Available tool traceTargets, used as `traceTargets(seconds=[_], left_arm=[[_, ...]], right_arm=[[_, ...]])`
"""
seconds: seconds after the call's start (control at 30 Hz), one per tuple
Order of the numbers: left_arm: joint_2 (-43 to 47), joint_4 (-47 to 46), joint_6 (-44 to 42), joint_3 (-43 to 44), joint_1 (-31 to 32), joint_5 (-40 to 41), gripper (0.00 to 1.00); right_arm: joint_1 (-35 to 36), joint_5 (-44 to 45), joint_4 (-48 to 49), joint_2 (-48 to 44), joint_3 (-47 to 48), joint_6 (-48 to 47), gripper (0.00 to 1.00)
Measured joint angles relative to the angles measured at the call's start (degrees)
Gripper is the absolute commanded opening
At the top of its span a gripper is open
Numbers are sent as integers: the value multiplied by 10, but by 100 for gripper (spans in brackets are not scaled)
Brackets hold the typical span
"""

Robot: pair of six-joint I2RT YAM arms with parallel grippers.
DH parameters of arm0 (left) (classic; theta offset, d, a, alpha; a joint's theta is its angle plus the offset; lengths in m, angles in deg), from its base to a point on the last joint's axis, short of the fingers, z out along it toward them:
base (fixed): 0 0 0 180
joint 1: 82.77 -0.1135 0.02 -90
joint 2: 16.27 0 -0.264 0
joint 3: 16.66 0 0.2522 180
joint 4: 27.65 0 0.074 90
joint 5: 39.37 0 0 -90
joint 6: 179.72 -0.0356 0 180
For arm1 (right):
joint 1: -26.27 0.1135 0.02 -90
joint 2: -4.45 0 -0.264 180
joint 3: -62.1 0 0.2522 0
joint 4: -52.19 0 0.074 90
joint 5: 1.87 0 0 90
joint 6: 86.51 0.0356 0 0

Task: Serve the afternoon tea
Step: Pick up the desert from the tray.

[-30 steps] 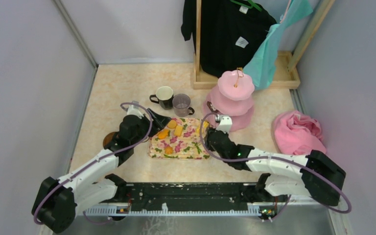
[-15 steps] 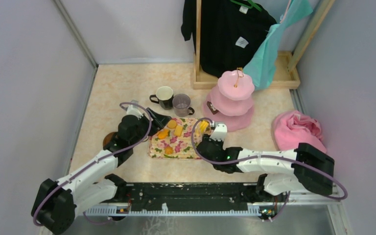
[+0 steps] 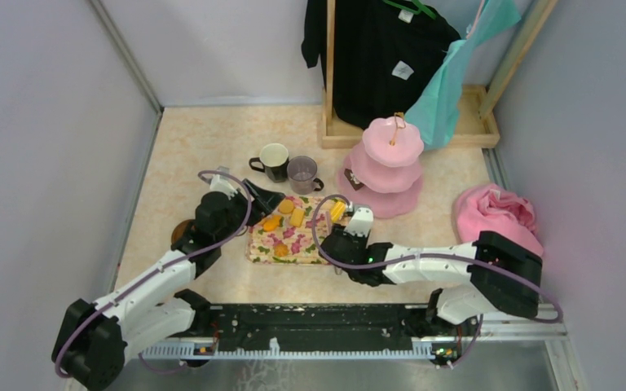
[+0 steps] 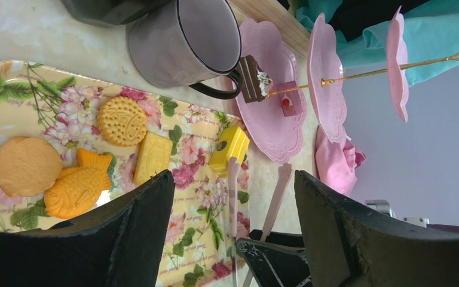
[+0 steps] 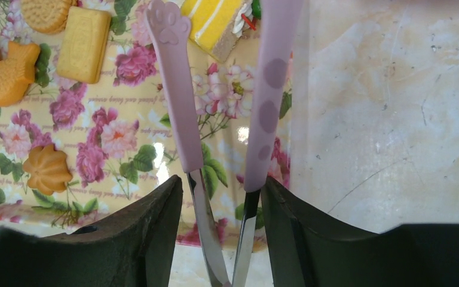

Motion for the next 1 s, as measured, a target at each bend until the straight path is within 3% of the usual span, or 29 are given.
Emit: traceTargets(seconds=[1.0], left_arm=[[14,-11,0,-18,-10,-10,80]], right_arm=[[0,-4,6,113,63,9,52]])
